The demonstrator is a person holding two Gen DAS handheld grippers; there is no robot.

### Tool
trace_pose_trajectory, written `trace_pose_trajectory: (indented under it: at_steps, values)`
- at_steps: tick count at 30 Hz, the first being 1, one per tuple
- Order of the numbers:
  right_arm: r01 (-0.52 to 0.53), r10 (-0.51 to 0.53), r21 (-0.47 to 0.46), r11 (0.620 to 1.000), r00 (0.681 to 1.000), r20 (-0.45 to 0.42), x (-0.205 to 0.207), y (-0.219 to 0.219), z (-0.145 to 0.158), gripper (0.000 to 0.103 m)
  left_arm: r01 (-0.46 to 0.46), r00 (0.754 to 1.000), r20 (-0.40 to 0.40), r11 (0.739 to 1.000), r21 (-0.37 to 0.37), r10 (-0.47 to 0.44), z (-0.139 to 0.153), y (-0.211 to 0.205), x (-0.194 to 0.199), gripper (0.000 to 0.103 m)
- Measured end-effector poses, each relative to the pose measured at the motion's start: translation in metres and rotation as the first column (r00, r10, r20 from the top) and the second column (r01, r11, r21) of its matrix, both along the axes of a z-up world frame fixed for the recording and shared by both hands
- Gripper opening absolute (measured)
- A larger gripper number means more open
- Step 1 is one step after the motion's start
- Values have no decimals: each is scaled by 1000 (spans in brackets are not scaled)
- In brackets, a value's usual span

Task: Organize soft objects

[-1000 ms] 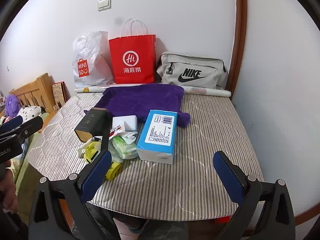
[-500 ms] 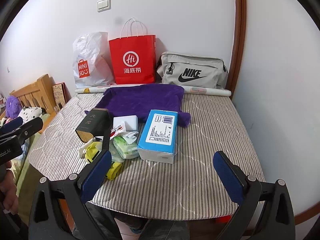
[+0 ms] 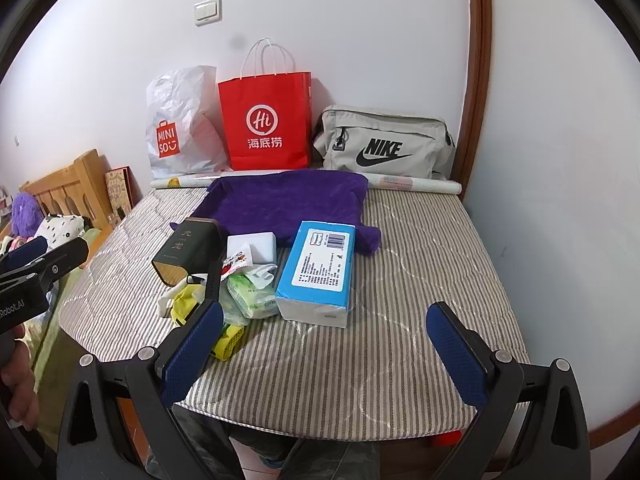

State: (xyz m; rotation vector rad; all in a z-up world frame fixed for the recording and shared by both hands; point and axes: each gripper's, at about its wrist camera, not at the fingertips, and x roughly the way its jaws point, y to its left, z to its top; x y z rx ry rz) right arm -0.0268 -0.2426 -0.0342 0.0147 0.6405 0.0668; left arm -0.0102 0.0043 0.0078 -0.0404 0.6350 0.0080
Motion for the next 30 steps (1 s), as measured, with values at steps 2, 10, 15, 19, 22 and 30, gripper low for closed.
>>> trace_pose_trajectory:
  at_steps: [2, 10, 15, 19, 22, 30]
  values:
    - [-1, 1, -1, 1000, 1000, 0, -1, 0, 0, 100, 1, 1000, -2, 1000, -2, -1, 0, 0, 0, 103]
    - [-8, 8, -3, 1000, 1000, 0, -1, 3, 0, 100, 1, 1000, -3, 1000, -3, -1, -1, 1, -2, 103]
    - [-8, 8, -4, 1000, 1000, 2, -1, 3, 0, 100, 6, 1000, -4, 1000, -6, -6, -1, 1, -2, 103]
    - [-6, 6, -3, 1000, 1000, 3, -1, 3, 1, 100, 9, 1000, -2, 1000, -11, -9, -2, 2, -4, 103]
    - [-7, 7, -3, 1000, 1000, 2, -1, 3, 1, 100, 9, 1000, -2, 1000, -12, -9, -2, 3, -4, 103]
    - [-15, 15, -11, 1000, 1000, -3, 2, 5, 0, 100, 11, 1000, -7, 1000, -11, -11, -3, 2, -2, 103]
